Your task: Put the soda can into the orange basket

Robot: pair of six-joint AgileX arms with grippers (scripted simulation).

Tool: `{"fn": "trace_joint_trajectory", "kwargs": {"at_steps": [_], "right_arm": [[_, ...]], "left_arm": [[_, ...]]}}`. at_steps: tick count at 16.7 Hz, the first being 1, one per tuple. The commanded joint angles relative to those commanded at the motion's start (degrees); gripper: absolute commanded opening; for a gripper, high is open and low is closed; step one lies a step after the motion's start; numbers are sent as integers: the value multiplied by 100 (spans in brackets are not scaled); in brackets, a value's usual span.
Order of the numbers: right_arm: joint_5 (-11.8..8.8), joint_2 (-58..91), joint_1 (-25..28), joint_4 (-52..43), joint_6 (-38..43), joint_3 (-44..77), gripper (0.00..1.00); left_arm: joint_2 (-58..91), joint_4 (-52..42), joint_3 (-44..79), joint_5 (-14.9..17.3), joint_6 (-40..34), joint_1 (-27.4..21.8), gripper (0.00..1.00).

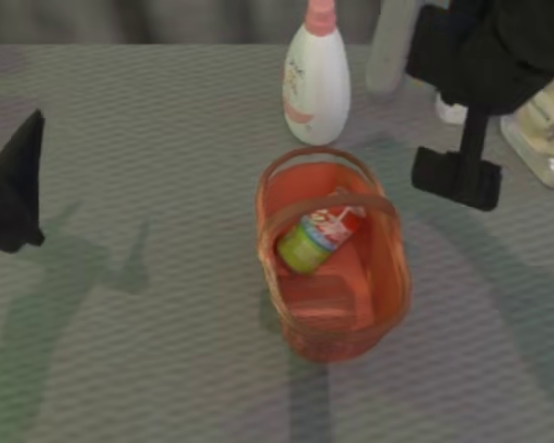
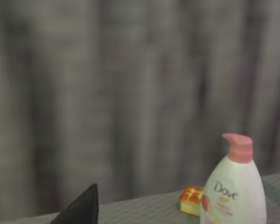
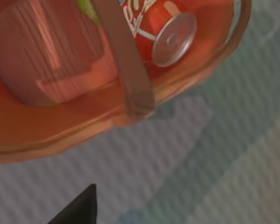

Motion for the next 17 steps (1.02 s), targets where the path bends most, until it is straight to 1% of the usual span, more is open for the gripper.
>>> {"fn": "trace_joint_trajectory", "kwargs": {"at_steps": [2, 4, 6, 8, 10, 17], "right_arm": [[4, 995, 286, -632, -418, 987, 100], [8, 1863, 535, -1194, -784, 1821, 100], [10, 2506, 722, -1624, -1059, 2423, 100], [12, 2938, 852, -1929, -1250, 2824, 100], [13, 3121, 907, -2062, -1332, 2990, 100], [13, 3114, 895, -1978, -1339, 2893, 100]], "left_arm": [[-1062, -494, -550, -565, 78, 134, 100], [-1963, -943, -1060, -1051, 154, 243, 100], [-2649, -1318, -1490, -1434, 219, 327, 100], [-3094, -1590, -1804, -1697, 265, 384, 100], [-3289, -1717, -1951, -1815, 286, 409, 100], [-3296, -1722, -1957, -1819, 287, 410, 100]]}}
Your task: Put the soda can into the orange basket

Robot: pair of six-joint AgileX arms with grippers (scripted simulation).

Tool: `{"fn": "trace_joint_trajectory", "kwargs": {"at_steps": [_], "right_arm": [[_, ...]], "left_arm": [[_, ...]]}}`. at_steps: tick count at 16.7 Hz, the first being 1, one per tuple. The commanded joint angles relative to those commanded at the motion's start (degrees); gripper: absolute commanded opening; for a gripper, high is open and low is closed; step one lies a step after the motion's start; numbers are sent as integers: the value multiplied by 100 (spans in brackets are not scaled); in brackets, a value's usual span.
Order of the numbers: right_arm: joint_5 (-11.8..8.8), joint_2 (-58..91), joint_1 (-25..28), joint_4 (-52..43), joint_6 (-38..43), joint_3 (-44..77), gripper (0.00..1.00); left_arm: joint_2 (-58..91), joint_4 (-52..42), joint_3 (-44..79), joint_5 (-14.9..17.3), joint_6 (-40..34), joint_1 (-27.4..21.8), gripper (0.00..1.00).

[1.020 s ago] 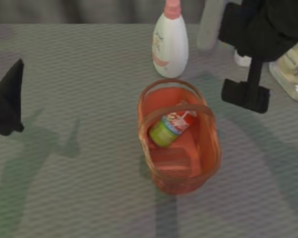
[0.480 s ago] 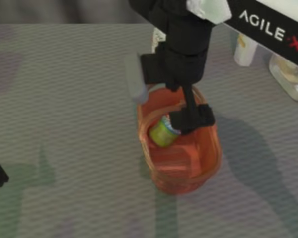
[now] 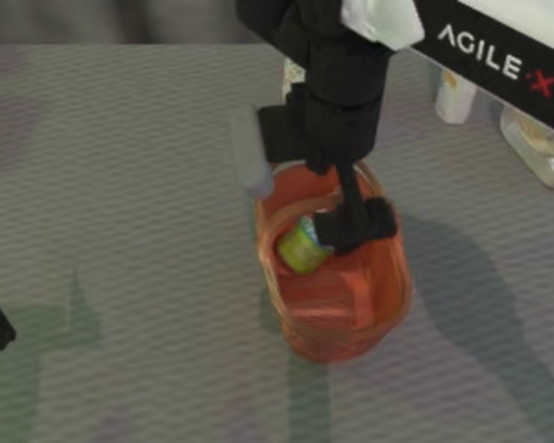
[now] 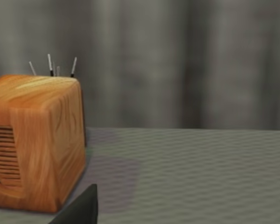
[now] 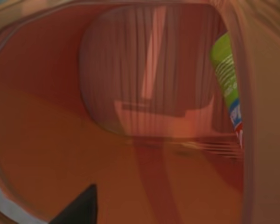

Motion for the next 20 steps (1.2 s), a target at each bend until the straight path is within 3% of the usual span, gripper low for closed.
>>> {"fn": "trace_joint_trajectory", "kwargs": {"at_steps": [8, 20], "right_arm": [[-1, -78, 17, 429, 7, -507, 100], [-1, -78, 17, 429, 7, -507, 10]], "left_arm": [[0, 0, 0, 0, 0, 0, 100], [0, 0, 0, 0, 0, 0, 100]]}}
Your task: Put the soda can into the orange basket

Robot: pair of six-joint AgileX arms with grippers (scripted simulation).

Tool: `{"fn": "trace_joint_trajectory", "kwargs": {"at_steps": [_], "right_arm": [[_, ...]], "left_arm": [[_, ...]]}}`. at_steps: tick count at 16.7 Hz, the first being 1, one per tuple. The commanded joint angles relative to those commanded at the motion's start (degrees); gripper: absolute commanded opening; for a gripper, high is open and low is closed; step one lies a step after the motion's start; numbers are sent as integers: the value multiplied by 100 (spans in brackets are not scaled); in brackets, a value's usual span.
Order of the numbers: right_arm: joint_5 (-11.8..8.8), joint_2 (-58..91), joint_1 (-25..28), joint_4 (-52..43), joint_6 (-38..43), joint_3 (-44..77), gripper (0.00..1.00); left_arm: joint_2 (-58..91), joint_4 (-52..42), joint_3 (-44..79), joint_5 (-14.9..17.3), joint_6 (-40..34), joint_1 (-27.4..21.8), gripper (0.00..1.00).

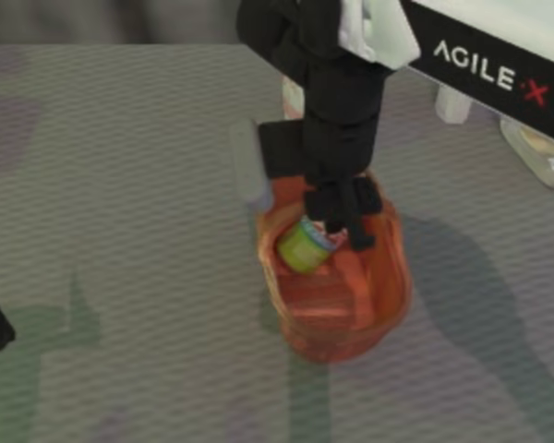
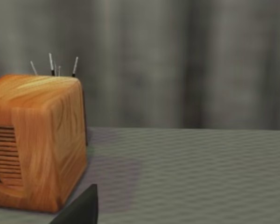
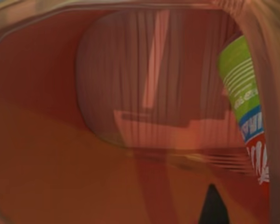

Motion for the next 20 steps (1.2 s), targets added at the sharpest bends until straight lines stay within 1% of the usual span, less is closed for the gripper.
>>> {"fn": "trace_joint_trajectory", "kwargs": {"at_steps": [1, 2, 20], "right_arm": [[0, 0, 0, 0, 0, 0, 2], [0, 0, 0, 0, 0, 0, 0], [0, 0, 0, 0, 0, 0, 0]], "left_arm": [[0, 0, 0, 0, 0, 0, 100], [0, 0, 0, 0, 0, 0, 100], [0, 0, 0, 0, 0, 0, 100]]}}
